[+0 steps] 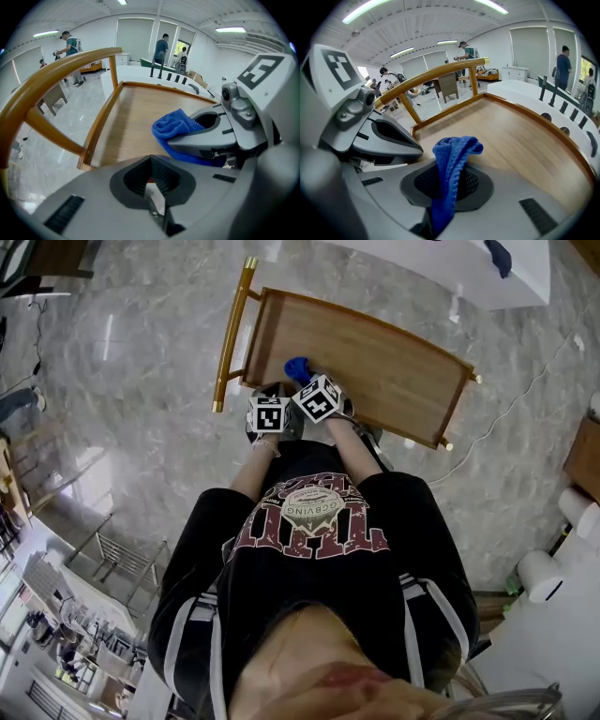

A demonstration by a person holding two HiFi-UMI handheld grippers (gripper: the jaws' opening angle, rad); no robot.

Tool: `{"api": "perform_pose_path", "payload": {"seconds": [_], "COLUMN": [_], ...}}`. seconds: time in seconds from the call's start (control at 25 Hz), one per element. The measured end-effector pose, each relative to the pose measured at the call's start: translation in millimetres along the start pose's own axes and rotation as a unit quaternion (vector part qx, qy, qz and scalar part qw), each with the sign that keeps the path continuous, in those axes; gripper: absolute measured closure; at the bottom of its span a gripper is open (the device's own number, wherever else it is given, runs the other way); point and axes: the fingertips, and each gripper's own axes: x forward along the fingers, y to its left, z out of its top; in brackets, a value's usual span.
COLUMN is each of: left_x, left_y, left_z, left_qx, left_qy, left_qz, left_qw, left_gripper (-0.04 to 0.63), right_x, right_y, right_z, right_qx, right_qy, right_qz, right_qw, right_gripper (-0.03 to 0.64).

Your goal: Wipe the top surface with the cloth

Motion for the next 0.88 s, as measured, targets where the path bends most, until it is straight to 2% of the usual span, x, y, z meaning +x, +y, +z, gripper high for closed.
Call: {"api": "perform_pose_path", "payload": {"seconds": [0.88], "left_x": [14.0], "left_y": [-43.4], "left_z": [14.3], "left_qx": [0.051], "left_qy": [0.011], "left_qz": [-0.033], "left_qw": [0.9981], "left_gripper": [0.549], "right_x": [-26.0], "right_y": [-22.2], "right_z": [-26.2], "right_qx": [0.041], "right_qy": [-0.007], "right_qz": [-0.027], "right_qw": [0.999], "right_gripper": [0.561]}}
